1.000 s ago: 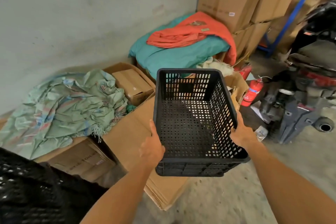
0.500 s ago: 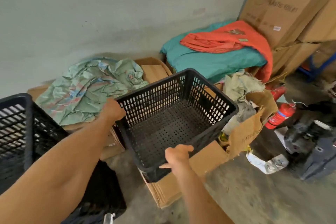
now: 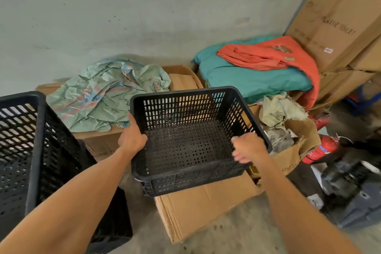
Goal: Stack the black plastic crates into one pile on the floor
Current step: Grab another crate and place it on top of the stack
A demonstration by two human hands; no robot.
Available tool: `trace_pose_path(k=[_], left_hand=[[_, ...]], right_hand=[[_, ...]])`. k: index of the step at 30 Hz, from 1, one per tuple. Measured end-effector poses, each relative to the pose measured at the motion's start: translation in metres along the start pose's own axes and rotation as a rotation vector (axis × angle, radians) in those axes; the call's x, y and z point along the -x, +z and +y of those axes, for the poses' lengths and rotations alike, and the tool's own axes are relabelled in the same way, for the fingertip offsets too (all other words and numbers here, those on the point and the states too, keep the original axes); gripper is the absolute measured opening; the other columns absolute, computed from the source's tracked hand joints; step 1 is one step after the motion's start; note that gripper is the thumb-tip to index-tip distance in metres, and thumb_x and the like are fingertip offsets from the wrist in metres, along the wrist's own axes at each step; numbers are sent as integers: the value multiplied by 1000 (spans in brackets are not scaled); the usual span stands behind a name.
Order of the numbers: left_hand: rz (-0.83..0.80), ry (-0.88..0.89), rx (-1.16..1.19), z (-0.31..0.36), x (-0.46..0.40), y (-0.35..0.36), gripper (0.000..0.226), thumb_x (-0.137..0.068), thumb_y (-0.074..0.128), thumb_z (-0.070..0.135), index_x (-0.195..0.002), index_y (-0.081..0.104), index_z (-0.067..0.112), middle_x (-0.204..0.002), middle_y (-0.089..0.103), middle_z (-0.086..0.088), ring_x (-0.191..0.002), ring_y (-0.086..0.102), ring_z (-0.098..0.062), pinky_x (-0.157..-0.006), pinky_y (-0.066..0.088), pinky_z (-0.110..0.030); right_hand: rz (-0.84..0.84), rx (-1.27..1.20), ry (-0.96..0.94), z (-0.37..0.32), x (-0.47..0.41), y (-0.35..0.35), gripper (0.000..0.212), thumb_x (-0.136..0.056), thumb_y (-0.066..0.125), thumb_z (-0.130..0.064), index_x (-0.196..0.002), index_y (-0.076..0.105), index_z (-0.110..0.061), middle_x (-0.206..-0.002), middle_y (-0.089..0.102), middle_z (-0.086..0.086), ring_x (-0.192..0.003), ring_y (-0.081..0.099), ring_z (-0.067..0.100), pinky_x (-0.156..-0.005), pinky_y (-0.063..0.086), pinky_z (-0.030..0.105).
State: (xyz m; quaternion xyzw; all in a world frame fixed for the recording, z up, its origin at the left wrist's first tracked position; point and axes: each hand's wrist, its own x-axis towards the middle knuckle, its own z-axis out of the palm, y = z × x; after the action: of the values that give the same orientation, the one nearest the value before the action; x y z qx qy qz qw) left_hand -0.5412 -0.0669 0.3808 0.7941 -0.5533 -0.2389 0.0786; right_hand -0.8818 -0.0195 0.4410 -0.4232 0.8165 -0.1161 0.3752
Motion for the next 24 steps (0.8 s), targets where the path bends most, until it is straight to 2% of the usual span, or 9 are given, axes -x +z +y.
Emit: trace_pose_path(k=[1, 2, 4, 7, 10, 13, 16, 19, 24], left_hand=[[19, -4, -7, 0, 3, 6, 97, -94, 56, 19, -156, -18, 20, -114, 62, -22, -82, 62, -35, -71, 53, -43], [35, -8, -33, 0, 7, 13, 96, -95, 55, 20, -156, -19, 23, -125, 56, -25, -85, 62, -37, -69, 50, -42], [69, -30, -87, 0, 12, 22, 90, -99, 49, 24, -155, -21, 28, -132, 49, -29, -84, 61, -38, -66, 44, -41], [138, -38, -142, -6, 11, 28, 85, -102, 44, 28, -154, -23, 29, -97, 63, -21, -61, 52, -28, -57, 41, -39], [166, -29, -209, -13, 0, 32, 88, -98, 46, 18, -155, -21, 26, -64, 54, -8, -50, 47, -24, -46, 31, -33], [165, -59, -249, -19, -12, 33, 95, -93, 48, 9, -155, -21, 29, -61, 54, -8, -49, 51, -24, -44, 31, -31], [170, -46, -237, -23, -26, 27, 97, -91, 47, 7, -154, -22, 32, -62, 55, -8, -50, 52, -24, -46, 36, -32], [168, -23, -229, -19, -30, 25, 100, -90, 50, 7, -154, -22, 33, -62, 55, -6, -49, 51, -24, -47, 37, -32], [155, -50, -229, -17, -24, 22, 103, -88, 53, 7, -154, -21, 35, -60, 54, -4, -49, 51, -22, -43, 32, -29]], right_hand=[[146, 126, -64, 4, -14, -12, 34, -95, 50, -34, -104, 63, -4, -99, 74, 16, -87, 71, 34, -78, 57, 40], [228, 234, -110, 9, -28, -21, 37, -96, 49, -36, -120, 57, -10, -112, 67, 17, -100, 66, 36, -85, 53, 42], [236, 340, -134, 18, -57, -32, 56, -97, 49, -41, -148, 32, -24, -136, 49, 23, -120, 53, 42, -98, 46, 48], [166, 371, -115, 27, -98, -38, 73, -98, 51, -44, -157, 9, -35, -149, 35, 27, -133, 41, 45, -107, 39, 52], [124, 418, -195, 30, -131, -37, 75, -99, 50, -44, -157, 4, -37, -140, 50, 24, -124, 51, 43, -97, 44, 48], [173, 505, -291, 23, -155, -33, 66, -100, 46, -42, -156, 12, -31, -110, 64, 22, -93, 59, 35, -80, 47, 45], [264, 495, -373, 23, -167, -28, 67, -102, 42, -39, -155, 0, -41, -82, 57, 13, -75, 55, 33, -70, 48, 44], [326, 500, -394, 39, -168, -22, 65, -103, 37, -39, -157, 0, -41, -84, 63, 20, -81, 62, 39, -72, 51, 47], [355, 570, -386, 46, -165, -17, 64, -104, 36, -38, -159, 2, -44, -88, 69, 27, -79, 65, 40, -68, 50, 44]])
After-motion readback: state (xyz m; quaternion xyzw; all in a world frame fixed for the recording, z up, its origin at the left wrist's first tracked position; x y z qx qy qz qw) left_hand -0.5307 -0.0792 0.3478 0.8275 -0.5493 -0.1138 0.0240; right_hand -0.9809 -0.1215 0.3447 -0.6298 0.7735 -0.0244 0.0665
